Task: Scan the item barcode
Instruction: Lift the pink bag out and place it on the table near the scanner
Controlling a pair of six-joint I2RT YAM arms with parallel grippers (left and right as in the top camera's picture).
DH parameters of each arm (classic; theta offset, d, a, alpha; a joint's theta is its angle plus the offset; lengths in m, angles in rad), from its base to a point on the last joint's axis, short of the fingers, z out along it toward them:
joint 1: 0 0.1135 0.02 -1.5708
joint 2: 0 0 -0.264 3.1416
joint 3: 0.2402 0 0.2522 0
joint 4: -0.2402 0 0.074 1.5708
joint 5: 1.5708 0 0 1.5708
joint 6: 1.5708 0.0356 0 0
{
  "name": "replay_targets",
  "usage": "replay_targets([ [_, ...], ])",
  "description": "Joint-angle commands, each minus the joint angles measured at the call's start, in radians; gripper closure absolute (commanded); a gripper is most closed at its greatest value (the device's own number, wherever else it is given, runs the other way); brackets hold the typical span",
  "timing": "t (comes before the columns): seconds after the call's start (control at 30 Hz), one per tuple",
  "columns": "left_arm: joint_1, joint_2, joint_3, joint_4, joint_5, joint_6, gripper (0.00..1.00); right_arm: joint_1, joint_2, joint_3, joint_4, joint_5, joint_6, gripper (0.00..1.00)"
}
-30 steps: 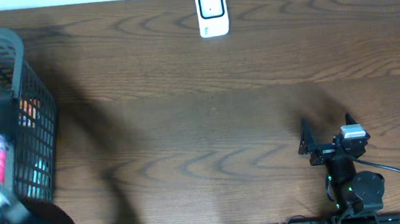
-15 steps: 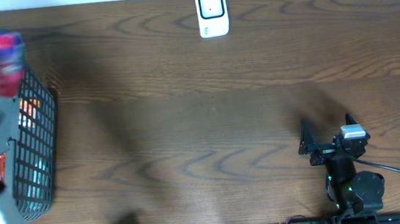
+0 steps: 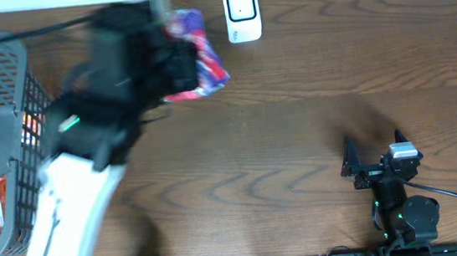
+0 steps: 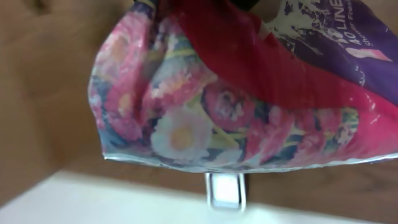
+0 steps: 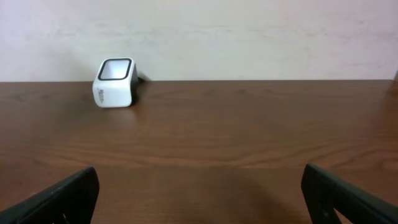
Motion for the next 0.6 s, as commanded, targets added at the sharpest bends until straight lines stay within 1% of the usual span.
replay_targets([
  [0.0, -0.073, 0.153, -0.012, -0.010, -0.130, 0.133, 0.93, 0.014, -0.005, -0.002, -0.004, -0.005, 0.011, 0.01],
  [0.17, -0.122, 0.360, -0.012, -0.008, -0.130, 0.132, 0.92, 0.014, -0.005, -0.002, -0.004, -0.005, 0.011, 0.01],
  [0.2, -0.126, 0.410, -0.012, -0.008, -0.130, 0.131, 0.86, 0.014, -0.005, -0.002, -0.004, -0.005, 0.011, 0.01],
  [0.23, -0.128, 0.430, -0.012, -0.007, -0.130, 0.129, 0.84, 0.014, -0.005, -0.002, -0.004, -0.005, 0.011, 0.01],
  [0.3, -0.128, 0.480, -0.012, -0.001, -0.130, 0.127, 0.71, 0.014, -0.005, -0.002, -0.004, -0.005, 0.011, 0.01],
  [0.33, -0.127, 0.499, -0.012, 0.003, -0.130, 0.123, 0.53, 0.014, -0.005, -0.002, -0.004, -0.005, 0.011, 0.01],
  [0.37, -0.127, 0.514, -0.012, 0.011, -0.130, 0.121, 0.37, 0.014, -0.005, -0.002, -0.004, -0.005, 0.011, 0.01],
  [0.4, -0.125, 0.523, -0.012, 0.018, -0.130, 0.121, 0.31, 0.014, -0.005, -0.002, -0.004, -0.005, 0.011, 0.01],
  [0.47, -0.124, 0.524, -0.010, 0.031, -0.130, 0.121, 0.23, 0.014, -0.005, -0.002, -0.004, -0.005, 0.011, 0.01],
  [0.57, -0.115, 0.499, 0.026, 0.016, -0.130, 0.121, 0.19, 0.014, -0.005, -0.002, -0.004, -0.005, 0.011, 0.01],
])
